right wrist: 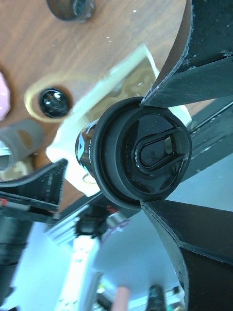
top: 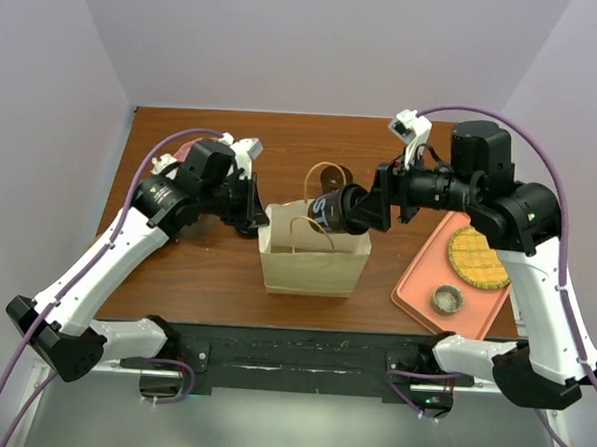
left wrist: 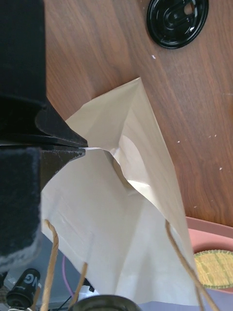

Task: Pack the takeout coffee

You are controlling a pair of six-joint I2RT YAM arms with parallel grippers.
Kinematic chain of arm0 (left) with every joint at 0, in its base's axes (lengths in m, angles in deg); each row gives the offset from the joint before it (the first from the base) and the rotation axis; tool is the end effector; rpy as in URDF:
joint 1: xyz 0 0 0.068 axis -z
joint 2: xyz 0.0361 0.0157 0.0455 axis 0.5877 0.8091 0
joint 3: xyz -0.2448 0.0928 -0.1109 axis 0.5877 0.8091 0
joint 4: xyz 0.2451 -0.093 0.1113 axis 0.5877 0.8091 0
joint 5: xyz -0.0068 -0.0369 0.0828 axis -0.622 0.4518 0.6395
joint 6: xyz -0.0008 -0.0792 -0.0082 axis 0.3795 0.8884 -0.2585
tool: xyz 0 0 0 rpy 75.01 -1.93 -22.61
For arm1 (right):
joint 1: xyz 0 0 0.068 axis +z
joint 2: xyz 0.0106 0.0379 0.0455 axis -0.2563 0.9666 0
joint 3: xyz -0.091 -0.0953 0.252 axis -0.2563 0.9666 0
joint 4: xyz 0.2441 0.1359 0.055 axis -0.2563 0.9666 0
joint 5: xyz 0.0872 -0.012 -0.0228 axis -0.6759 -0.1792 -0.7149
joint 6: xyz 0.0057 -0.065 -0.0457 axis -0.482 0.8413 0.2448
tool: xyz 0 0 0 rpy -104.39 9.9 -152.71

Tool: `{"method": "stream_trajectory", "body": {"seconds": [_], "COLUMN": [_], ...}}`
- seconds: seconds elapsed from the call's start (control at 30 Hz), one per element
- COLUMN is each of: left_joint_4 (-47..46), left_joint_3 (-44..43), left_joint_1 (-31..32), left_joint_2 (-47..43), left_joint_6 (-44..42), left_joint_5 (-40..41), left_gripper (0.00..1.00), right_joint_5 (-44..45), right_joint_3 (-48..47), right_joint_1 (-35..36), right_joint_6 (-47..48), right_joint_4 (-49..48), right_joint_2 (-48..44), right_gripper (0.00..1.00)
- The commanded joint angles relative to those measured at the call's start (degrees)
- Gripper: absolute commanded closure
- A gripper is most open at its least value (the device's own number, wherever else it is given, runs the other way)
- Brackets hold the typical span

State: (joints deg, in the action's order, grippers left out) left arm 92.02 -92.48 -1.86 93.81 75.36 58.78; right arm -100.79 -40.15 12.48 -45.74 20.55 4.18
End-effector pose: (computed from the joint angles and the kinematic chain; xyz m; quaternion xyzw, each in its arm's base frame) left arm 0.2279 -0.1710 0.3818 0.0578 0.9118 -0.2933 0.2815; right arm 0.1873 0.1368 0.5124 -0.2711 0.7958 0.3713 0.3942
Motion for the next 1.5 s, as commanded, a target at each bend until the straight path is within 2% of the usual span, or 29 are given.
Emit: {"method": "stream_trajectory", "body": {"seconds": [0.0, 0.23, 0.4, 0.6, 0.63, 0.73, 0.9, 1.03, 1.1, 1.2, 1.33, 1.47], "left_joint_4": [-5.8, -11.6, -12.3, -19.1, -19.8, -21.3, -25.1, -26.0, -25.3, -23.9, -27.4, -28.6], "left_joint_3": [1.5, 5.1, 6.1, 12.4, 12.9, 14.1, 17.7, 19.0, 19.5, 19.8, 22.9, 27.9], "left_joint_1": [-0.3, -0.3, -0.3, -0.3, -0.3, -0.3, -0.3, -0.3, -0.3, -0.3, -0.3, -0.3], "left_joint_2": [-3.3, -8.6, -10.2, -14.6, -15.3, -16.5, -21.5, -22.8, -22.8, -23.2, -26.4, -29.4], "left_joint_6": [0.0, -4.7, -9.0, -9.4, -9.4, -8.8, -11.9, -14.1, -15.2, -14.9, -12.5, -11.9], "left_joint_5": [-4.2, -4.8, -3.6, -3.1, -3.4, -3.5, -3.7, -5.0, -5.5, -5.5, -8.3, -9.3], "left_gripper": [1.00, 1.00, 1.00, 1.00, 1.00, 1.00, 1.00, 1.00, 1.00, 1.00, 1.00, 1.00], "right_joint_5": [6.7, 20.4, 22.9, 37.1, 39.3, 47.4, 49.5, 48.1, 48.4, 49.6, 49.9, 49.7], "right_joint_3": [0.4, 1.1, 0.1, 2.0, 2.6, 4.1, 9.3, 13.6, 13.7, 13.6, 18.7, 24.3], "right_joint_1": [4.2, 12.7, 16.0, 27.7, 31.9, 38.1, 40.0, 40.2, 40.2, 40.6, 41.7, 41.7], "right_joint_6": [2.6, 5.6, 6.3, 6.0, 6.0, 6.4, 12.3, 17.6, 18.8, 19.1, 21.9, 29.8], "right_joint_4": [3.6, 5.5, 3.8, 1.5, 1.2, 0.5, -4.5, -11.5, -11.8, -10.9, -14.4, -18.3], "right_joint_2": [-0.7, 1.8, 3.6, 4.7, 4.8, 5.2, 4.7, 4.1, 4.8, 6.6, 4.9, 3.2], "right_gripper": [0.51, 0.54, 0.54, 0.57, 0.57, 0.56, 0.55, 0.55, 0.55, 0.55, 0.54, 0.53]}}
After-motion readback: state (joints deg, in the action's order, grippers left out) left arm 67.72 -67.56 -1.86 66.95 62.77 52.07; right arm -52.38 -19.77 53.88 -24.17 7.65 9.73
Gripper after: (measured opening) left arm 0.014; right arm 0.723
